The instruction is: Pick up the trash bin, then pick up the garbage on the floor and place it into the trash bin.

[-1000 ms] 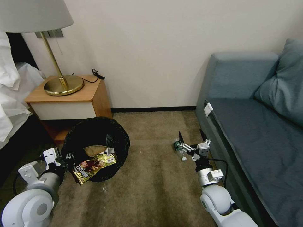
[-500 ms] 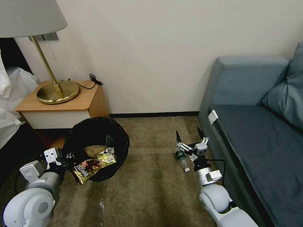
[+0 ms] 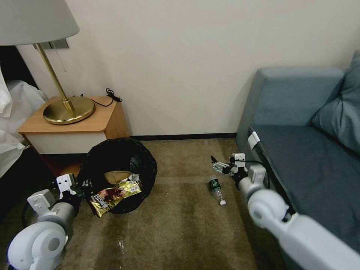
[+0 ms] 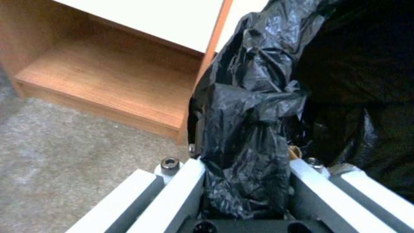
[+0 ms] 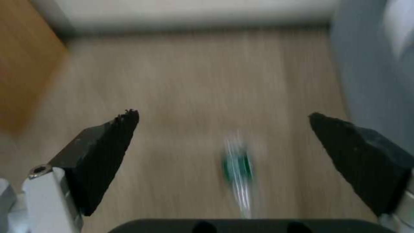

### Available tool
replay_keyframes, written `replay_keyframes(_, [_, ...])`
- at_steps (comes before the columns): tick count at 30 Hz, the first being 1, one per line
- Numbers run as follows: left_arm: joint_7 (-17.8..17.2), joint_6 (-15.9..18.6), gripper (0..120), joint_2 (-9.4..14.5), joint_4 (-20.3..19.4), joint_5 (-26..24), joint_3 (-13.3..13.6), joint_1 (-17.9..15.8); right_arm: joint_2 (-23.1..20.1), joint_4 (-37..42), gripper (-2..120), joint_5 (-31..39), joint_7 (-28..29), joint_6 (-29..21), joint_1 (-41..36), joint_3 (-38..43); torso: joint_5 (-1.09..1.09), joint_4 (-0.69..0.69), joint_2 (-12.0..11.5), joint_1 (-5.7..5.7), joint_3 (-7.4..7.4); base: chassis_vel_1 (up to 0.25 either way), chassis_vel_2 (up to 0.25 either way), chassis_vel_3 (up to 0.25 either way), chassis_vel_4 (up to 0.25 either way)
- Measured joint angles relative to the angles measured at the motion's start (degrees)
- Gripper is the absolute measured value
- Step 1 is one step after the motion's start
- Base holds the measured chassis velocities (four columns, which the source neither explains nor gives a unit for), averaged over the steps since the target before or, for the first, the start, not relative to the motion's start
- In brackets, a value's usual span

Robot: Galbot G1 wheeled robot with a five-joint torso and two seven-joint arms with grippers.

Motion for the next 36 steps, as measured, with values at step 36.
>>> replay_keyframes(36, [-0.7, 0.6, 0, 1.5, -0.9, 1.7, 2.4, 0.9, 15.1, -32.6, 100, -6.9, -2.4, -14.6, 19.1, -23.7, 0.03, 0.07, 0.0, 0.0, 0.0, 0.0, 0.0, 0.0, 0.0])
